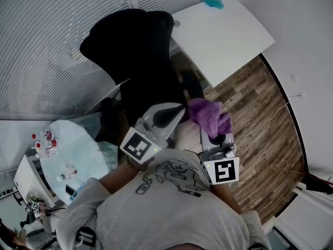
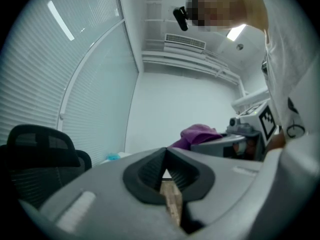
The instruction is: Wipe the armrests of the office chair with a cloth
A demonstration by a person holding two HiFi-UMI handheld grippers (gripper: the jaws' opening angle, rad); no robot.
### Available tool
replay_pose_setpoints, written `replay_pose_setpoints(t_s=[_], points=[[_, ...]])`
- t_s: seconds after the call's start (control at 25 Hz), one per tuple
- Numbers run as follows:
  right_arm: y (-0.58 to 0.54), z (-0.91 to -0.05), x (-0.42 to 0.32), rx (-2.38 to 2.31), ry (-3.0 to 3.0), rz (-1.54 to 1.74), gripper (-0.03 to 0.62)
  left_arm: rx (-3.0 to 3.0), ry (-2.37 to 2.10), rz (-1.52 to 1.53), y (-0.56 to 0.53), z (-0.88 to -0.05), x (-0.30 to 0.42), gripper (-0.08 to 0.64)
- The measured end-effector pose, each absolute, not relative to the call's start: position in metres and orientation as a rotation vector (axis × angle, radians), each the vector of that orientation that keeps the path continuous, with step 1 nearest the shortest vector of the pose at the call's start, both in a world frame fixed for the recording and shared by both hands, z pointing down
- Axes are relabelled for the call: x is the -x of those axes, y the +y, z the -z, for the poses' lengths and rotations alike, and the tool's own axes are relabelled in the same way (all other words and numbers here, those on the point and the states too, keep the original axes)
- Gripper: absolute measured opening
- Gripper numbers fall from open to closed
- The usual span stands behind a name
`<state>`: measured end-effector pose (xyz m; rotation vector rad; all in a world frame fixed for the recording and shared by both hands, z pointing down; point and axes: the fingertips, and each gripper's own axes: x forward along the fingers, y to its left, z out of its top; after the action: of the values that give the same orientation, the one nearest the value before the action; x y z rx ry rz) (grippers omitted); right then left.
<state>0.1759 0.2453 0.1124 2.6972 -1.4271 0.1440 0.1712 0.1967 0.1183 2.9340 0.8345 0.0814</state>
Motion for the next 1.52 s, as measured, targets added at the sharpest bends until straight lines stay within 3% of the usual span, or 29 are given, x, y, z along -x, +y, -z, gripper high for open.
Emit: replay_pose_setpoints(t_s=[0.96, 1.52], points=[[0.236, -0.137, -0.248, -2.637, -1.5, -0.227, 0.031, -2.873, 0.788, -0.167, 0.187, -0.149, -0.242, 0.0], [0.263, -0.211, -0.254, -2.621, -1.519, -0.447, 0.031, -2.785, 0.731, -0.354, 0.215, -0.235, -0.239, 0.0]])
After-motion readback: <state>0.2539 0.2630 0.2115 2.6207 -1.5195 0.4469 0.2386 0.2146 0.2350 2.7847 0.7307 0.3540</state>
